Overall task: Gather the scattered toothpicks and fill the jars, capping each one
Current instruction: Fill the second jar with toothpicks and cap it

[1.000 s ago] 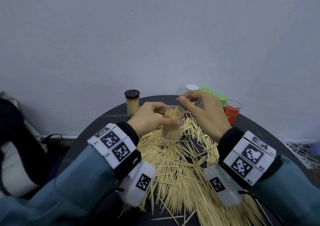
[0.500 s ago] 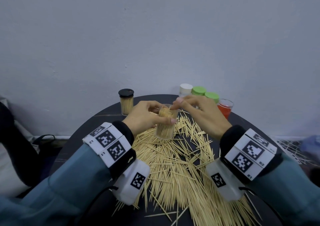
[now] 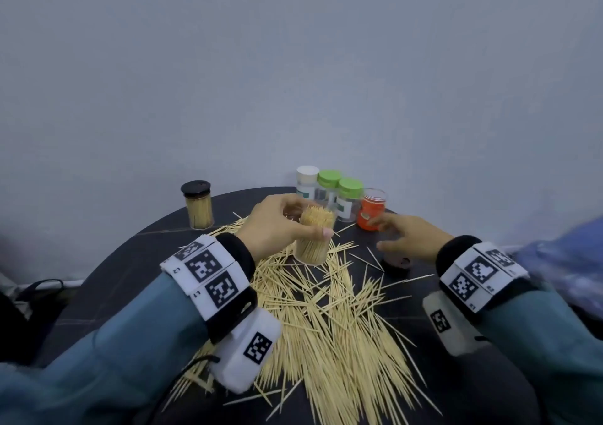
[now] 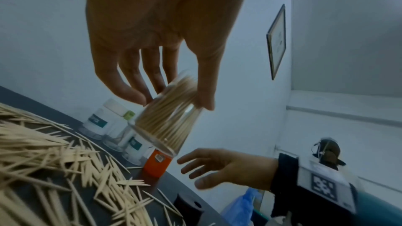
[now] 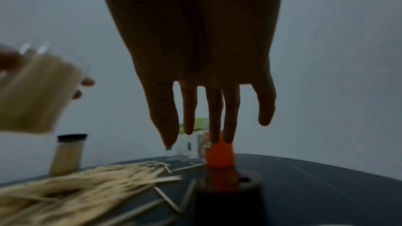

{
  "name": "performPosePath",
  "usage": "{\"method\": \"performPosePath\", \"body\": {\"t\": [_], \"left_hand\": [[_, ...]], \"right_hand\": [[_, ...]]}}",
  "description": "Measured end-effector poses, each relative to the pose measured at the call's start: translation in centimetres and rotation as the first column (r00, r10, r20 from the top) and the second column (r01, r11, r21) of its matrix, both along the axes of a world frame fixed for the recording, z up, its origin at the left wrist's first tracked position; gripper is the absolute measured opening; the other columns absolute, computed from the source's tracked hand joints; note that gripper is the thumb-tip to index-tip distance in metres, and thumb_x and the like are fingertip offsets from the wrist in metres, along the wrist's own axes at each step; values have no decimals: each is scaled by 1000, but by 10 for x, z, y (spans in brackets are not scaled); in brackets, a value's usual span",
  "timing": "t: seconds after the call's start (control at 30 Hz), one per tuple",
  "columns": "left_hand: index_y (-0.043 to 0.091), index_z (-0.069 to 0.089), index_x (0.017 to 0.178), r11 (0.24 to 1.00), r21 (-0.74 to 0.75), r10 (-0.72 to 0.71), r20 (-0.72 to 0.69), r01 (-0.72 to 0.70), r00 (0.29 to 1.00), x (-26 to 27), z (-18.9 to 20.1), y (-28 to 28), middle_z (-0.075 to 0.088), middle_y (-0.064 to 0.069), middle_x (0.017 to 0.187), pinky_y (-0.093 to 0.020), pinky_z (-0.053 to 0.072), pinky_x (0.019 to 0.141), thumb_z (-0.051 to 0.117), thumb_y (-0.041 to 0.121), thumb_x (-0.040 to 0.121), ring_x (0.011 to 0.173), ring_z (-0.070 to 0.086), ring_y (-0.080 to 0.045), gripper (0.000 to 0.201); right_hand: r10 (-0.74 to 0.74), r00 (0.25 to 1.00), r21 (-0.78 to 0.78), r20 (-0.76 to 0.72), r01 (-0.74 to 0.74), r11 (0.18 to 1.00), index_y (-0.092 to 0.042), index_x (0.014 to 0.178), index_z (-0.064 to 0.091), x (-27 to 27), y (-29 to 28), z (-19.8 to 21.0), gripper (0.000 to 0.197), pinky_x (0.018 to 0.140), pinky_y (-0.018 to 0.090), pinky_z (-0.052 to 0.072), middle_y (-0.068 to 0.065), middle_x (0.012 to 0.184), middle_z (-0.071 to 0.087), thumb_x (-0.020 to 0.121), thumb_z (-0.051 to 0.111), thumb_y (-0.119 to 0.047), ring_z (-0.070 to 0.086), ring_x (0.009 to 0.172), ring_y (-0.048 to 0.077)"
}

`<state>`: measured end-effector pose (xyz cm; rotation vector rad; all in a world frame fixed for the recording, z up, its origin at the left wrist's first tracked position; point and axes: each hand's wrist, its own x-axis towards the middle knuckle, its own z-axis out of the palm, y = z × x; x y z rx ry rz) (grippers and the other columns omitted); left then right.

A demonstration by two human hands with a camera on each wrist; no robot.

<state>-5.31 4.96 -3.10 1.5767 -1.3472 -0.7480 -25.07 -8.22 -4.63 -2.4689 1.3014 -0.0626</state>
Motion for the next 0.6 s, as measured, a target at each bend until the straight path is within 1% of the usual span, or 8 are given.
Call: {"method": "performPosePath", "body": {"t": [0.07,0.13,0.23,0.3,0.37,0.47,0.53,0.6], "left_hand": [[30,58,112,1000,-28,-2,12,3,1000,-12,2,-4,62,5,98,-47,45,98,80,23,70,102,59,-17,49],[37,51,116,997,-65,-27,29,29,999,-22,1,-7,61,1,103,-46,47,96,77,21,75,103,60,-20,52],[34,51,118,992,-85,-83,77,90,994,-32,-1,-7,61,-5,110,-35,51,90,70,18,82,99,62,-20,44],[33,54,112,991,-81,-102,99,110,990,-35,-2,-6,62,-4,109,-33,51,86,68,17,84,98,62,-20,36],[33,56,105,991,-77,-103,109,112,989,-36,-2,-5,62,-1,108,-34,51,86,67,18,84,98,61,-19,28],[27,61,104,992,-75,-97,106,105,990,-36,-2,-3,62,1,111,-32,50,87,67,18,84,98,60,-17,23],[28,62,105,991,-88,-88,108,97,990,-35,-2,-2,63,3,110,-34,49,90,68,20,84,100,60,-16,24],[35,60,113,991,-104,-76,110,87,991,-32,-4,-1,64,2,113,-40,48,94,68,22,83,105,59,-16,33]], "right_hand": [[-4,988,18,-157,7,1000,-23,138,38,-13,-6,-6,58,97,25,36,8,137,47,86,64,-20,48,122,23],[0,969,37,-247,9,999,-26,141,34,-21,-10,-12,65,101,25,33,8,140,43,84,65,-21,43,127,23],[3,953,34,-302,7,999,-27,140,36,-23,-12,-17,64,98,24,35,7,139,44,84,66,-21,44,125,22],[11,946,8,-323,-9,1000,-25,137,40,-20,-13,-19,61,95,24,37,6,136,47,83,67,-19,46,123,22],[1,949,-2,-314,-2,1000,-21,134,43,-15,-14,-17,59,93,25,39,6,133,50,81,68,-18,48,121,22],[-21,979,0,-201,22,1000,-15,130,46,-9,-18,-10,56,88,23,40,6,127,56,79,71,-18,52,115,21],[-24,995,-24,-101,22,999,-14,127,48,-4,-19,-6,55,90,24,41,7,124,58,78,72,-20,54,112,22],[-10,999,-46,-36,8,999,-13,127,48,2,-17,-2,56,93,28,42,8,125,57,78,73,-23,54,112,23]]}}
